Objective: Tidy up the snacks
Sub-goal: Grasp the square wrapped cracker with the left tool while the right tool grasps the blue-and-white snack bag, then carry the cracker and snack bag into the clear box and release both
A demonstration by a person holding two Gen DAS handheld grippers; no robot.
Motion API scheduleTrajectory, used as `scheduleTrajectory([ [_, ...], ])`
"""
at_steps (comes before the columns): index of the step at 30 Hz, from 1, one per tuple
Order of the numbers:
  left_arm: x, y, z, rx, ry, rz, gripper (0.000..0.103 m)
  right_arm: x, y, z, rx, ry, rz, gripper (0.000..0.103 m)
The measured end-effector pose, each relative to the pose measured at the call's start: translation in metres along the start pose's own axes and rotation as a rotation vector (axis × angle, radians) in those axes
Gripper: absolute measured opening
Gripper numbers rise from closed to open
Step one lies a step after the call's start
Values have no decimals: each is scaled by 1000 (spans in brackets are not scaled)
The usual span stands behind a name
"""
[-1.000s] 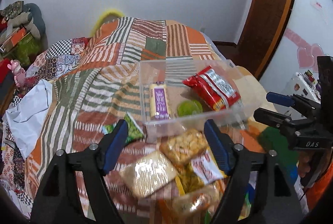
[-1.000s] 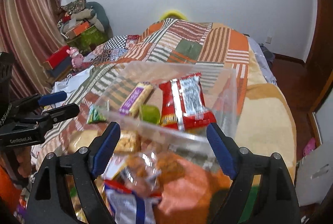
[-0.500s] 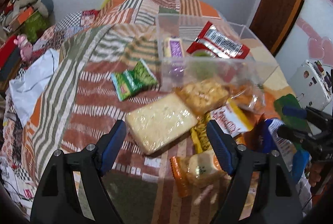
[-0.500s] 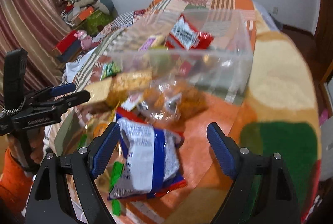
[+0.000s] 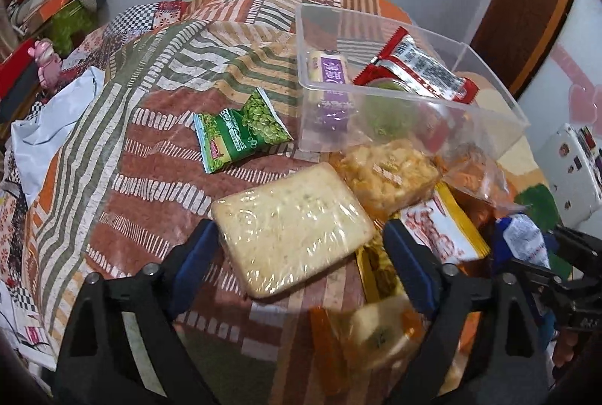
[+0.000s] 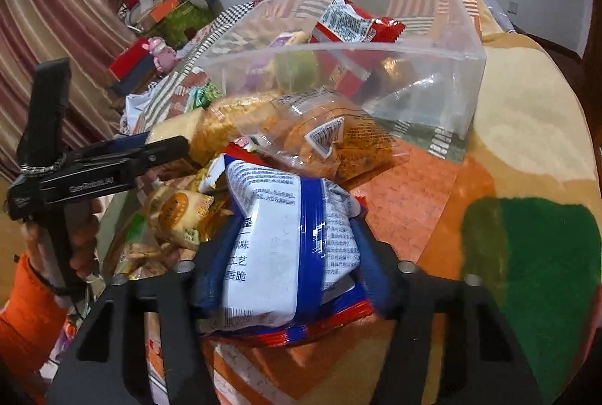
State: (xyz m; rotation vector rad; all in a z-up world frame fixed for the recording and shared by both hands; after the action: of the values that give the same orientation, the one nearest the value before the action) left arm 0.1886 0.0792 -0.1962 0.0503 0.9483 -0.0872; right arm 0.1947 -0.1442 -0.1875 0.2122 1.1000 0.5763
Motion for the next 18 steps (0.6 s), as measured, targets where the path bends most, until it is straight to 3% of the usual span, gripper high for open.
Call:
scheduleTrajectory([
  [3,9,3,0,-11,12,22,92,0,1,-3,-10,-15,-6,53],
  [6,21,9,-4,-59,45,-25,93,-3,0,-3,-14,-29,-17,53],
  [18,4,13,-11,-62,-13,-34,88,-26,-13,1,10,-81,-43,52],
])
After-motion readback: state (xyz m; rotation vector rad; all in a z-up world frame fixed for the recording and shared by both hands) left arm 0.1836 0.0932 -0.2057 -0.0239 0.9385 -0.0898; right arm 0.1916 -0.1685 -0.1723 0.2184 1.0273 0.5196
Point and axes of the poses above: each gripper's, at about its wrist camera, not at the fingertips, and x roughly the way its jaws point, y to its left, z to its top, the point moved 3 cm from there along x, roughly the way its jaws point, and after that the axes turned 15 degrees about x, right-handed, at the moved point
